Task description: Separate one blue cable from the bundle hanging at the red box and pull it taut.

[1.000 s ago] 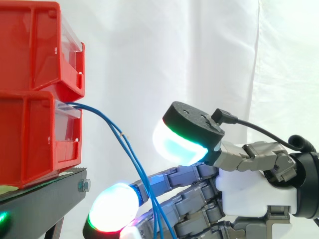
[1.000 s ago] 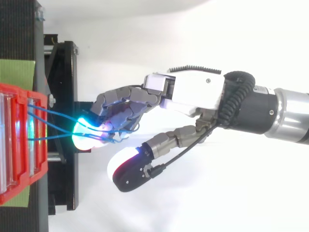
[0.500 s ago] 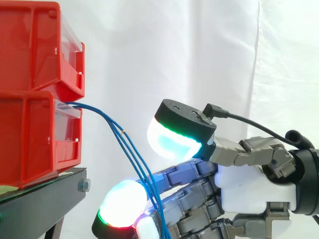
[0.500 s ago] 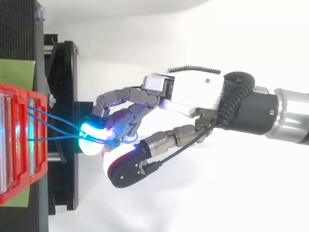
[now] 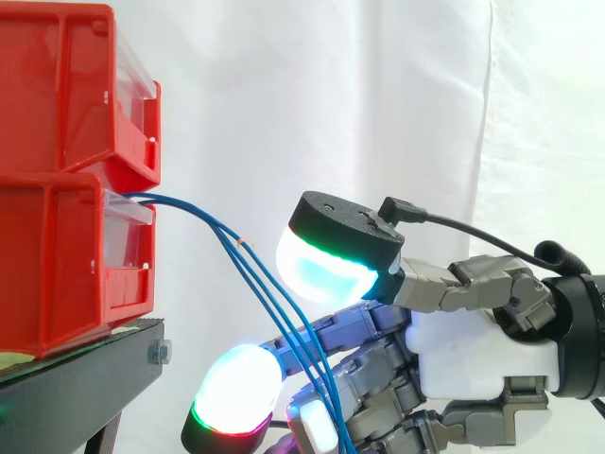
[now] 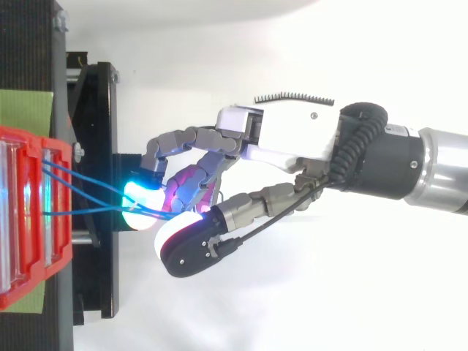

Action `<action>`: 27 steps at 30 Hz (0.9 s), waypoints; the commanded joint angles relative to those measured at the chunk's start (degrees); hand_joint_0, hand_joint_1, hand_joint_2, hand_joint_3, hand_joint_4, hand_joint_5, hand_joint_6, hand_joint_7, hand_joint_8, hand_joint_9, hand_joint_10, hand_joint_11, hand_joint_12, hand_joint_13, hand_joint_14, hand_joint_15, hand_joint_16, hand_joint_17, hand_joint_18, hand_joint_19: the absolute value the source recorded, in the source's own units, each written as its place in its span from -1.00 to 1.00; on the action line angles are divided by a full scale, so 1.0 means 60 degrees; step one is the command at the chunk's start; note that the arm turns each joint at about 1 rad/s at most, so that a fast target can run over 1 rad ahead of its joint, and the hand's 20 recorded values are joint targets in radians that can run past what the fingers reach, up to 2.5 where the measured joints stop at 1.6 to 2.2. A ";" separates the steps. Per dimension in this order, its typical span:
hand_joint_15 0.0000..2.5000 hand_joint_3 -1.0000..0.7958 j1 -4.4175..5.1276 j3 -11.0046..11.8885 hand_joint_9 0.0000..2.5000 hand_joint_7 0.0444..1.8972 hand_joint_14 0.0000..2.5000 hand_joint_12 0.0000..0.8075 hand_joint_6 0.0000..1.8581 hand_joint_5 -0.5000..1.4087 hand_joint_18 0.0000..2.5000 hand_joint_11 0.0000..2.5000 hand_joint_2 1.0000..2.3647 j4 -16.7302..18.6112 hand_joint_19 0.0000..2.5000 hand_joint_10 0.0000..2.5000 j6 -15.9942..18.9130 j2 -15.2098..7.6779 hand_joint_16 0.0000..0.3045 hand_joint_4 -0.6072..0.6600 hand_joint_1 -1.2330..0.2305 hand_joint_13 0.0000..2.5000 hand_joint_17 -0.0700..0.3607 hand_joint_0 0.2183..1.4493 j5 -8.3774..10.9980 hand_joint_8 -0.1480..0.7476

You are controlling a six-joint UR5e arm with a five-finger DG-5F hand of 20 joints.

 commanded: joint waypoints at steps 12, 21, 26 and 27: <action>-0.40 -0.37 -0.0193 0.0026 -0.22 0.10 -0.98 -0.32 -0.46 -0.63 -0.19 -0.31 -0.99 -0.1278 -0.35 -0.98 0.0013 0.0927 -0.79 0.46 -0.14 -0.17 -0.35 -0.37 0.0027 0.17; -0.33 -0.36 -0.0355 0.0187 -0.15 0.18 -0.98 -0.33 -0.46 -0.62 -0.13 -0.15 -0.99 -0.1893 -0.30 -0.99 0.0013 0.1161 -0.80 0.37 -0.16 -0.10 -0.35 -0.34 0.0071 0.16; -0.30 -0.32 -0.0384 0.0319 -0.13 0.30 -0.98 -0.35 -0.46 -0.60 -0.12 -0.12 -0.98 -0.2230 -0.28 -0.99 0.0013 0.1161 -0.80 0.29 -0.18 -0.08 -0.36 -0.32 0.0071 0.16; -0.31 -0.31 -0.0384 0.0319 -0.13 0.31 -0.98 -0.34 -0.46 -0.60 -0.12 -0.10 -0.98 -0.2245 -0.28 -0.99 0.0013 0.1176 -0.80 0.29 -0.18 -0.08 -0.36 -0.32 0.0071 0.16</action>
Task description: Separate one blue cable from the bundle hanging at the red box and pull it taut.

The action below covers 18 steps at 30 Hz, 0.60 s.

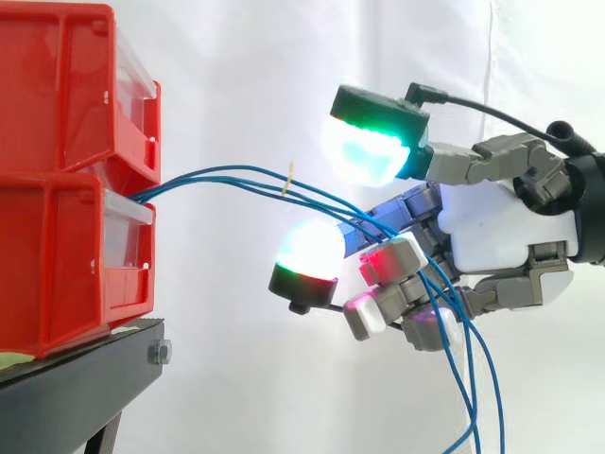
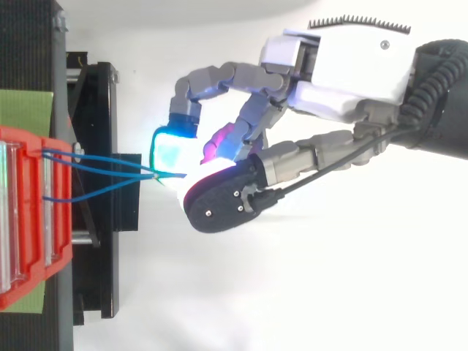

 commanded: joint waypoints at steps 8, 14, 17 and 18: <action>-0.30 -0.18 0.0076 0.0040 -0.13 0.16 -0.98 -0.33 -0.29 -0.65 -0.11 -0.08 -0.97 -0.0132 -0.27 -0.99 0.0103 -0.0001 -0.80 0.27 -0.25 -0.08 -0.36 -0.28 0.0037 0.14; -0.29 -0.15 0.0105 0.0040 -0.13 0.00 -0.98 -0.31 -0.12 -0.69 -0.11 -0.05 -0.97 -0.0132 -0.26 -0.99 0.0571 -0.0001 -0.80 0.25 -0.30 -0.07 -0.35 -0.27 0.0096 0.14; -0.29 -0.08 0.0120 0.0040 -0.14 -0.04 -0.98 -0.30 -0.09 -0.70 -0.11 -0.04 -0.96 -0.0103 -0.26 -0.99 0.0776 -0.0001 -0.79 0.22 -0.32 -0.08 -0.34 -0.27 0.0096 0.15; -0.29 -0.07 0.0120 0.0040 -0.14 -0.05 -0.98 -0.29 -0.08 -0.70 -0.11 -0.03 -0.96 -0.0103 -0.26 -0.99 0.0806 -0.0001 -0.79 0.21 -0.32 -0.08 -0.34 -0.27 0.0096 0.15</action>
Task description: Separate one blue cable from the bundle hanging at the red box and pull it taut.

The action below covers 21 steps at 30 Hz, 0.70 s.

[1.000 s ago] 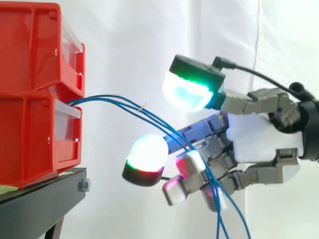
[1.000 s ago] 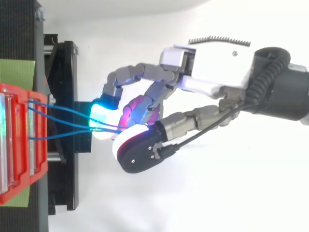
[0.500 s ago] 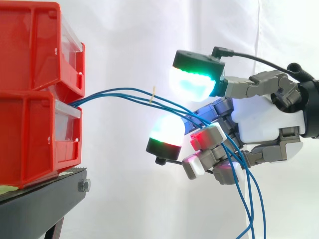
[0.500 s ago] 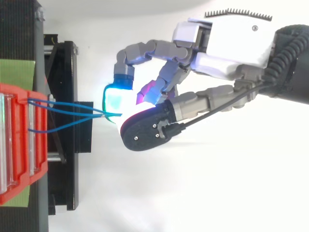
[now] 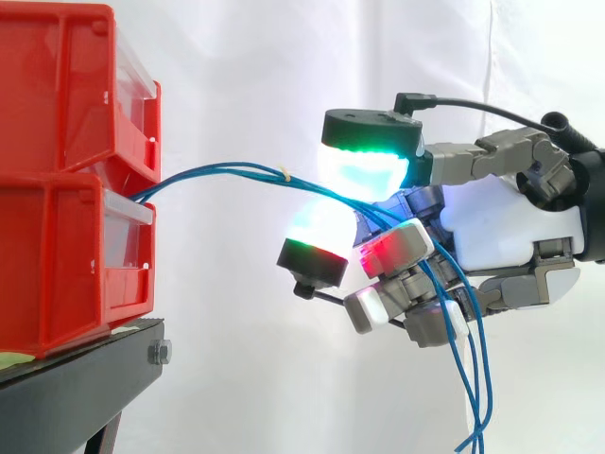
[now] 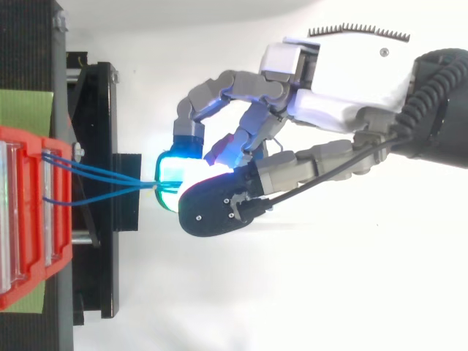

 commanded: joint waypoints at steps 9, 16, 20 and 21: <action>-0.30 -0.13 0.0050 -0.0004 -0.15 0.07 -0.98 -0.25 0.00 -0.70 -0.12 -0.02 -0.97 0.0223 -0.25 -0.99 0.0200 -0.0015 -0.77 0.21 -0.46 -0.10 -0.32 -0.20 0.0062 0.17; -0.31 -0.44 0.0050 -0.0004 -0.11 0.23 -0.98 -0.26 0.01 -0.66 -0.12 0.03 -1.00 0.0267 -0.25 -0.99 0.0200 -0.0015 -0.76 0.20 -0.56 -0.09 -0.30 -0.08 0.0062 0.17; -0.31 -0.44 0.0050 -0.0004 -0.09 0.30 -0.98 -0.24 0.00 -0.65 -0.12 0.03 -1.00 0.0267 -0.26 -0.99 0.0200 -0.0015 -0.76 0.24 -0.59 -0.09 -0.29 -0.16 0.0062 0.16; -0.31 -0.44 0.0035 -0.0004 -0.08 0.32 -0.98 -0.26 0.00 -0.64 -0.12 0.04 -1.00 0.0267 -0.25 -0.99 0.0200 -0.0015 -0.76 0.25 -0.58 -0.09 -0.29 -0.18 0.0062 0.16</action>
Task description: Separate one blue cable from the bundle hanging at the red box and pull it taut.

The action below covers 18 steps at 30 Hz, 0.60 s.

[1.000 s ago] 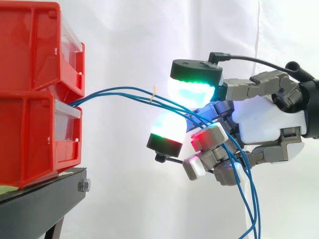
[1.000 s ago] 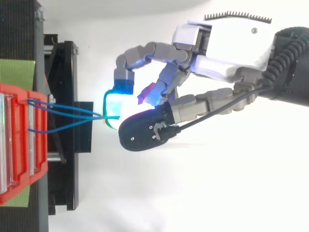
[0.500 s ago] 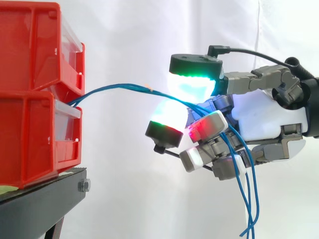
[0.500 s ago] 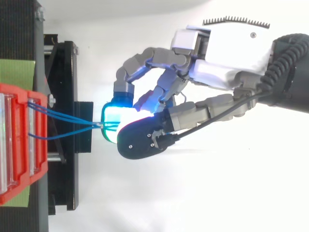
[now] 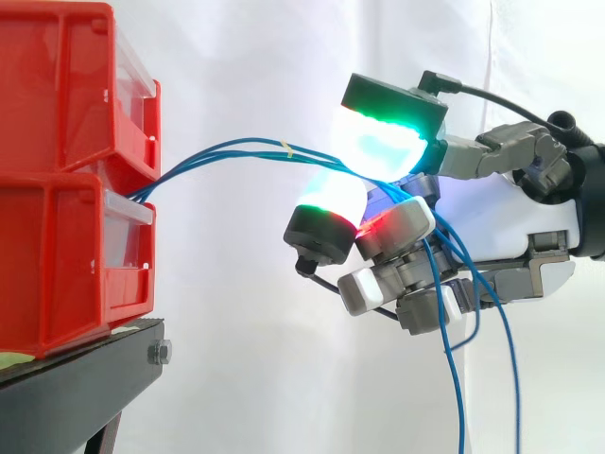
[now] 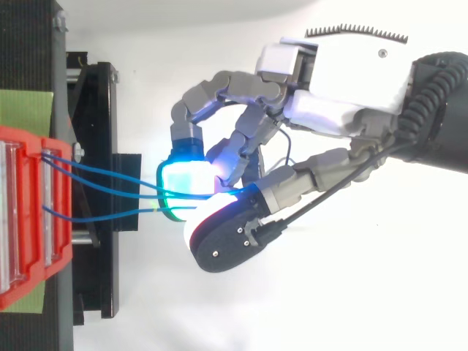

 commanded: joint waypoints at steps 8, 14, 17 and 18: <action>-0.31 -0.44 0.0007 -0.0015 -0.09 0.25 -0.98 -0.16 -0.04 -0.63 -0.15 -0.01 -1.00 0.0001 -0.26 -0.99 0.0000 0.0000 -0.71 0.27 -0.27 -0.08 -0.21 -0.49 0.0000 0.20; -0.31 -0.29 0.0007 -0.0015 -0.13 0.26 -0.98 -0.14 -0.03 -0.65 -0.19 -0.04 -0.98 0.0001 -0.24 -0.98 0.0000 0.0000 -0.71 0.22 -0.25 -0.09 -0.21 -0.29 0.0000 0.17; -0.31 -0.06 0.0007 -0.0015 -0.16 0.37 -0.98 -0.13 0.01 -0.67 -0.19 -0.07 -0.96 0.0001 -0.25 -0.98 0.0000 0.0000 -0.69 0.05 -0.40 -0.10 -0.18 -0.24 0.0000 0.16; -0.32 -0.02 -0.0007 -0.0015 -0.17 0.43 -0.98 -0.13 0.01 -0.68 -0.19 -0.07 -0.96 0.0001 -0.25 -0.99 0.0000 0.0000 -0.69 0.00 -0.43 -0.11 -0.18 -0.21 0.0000 0.16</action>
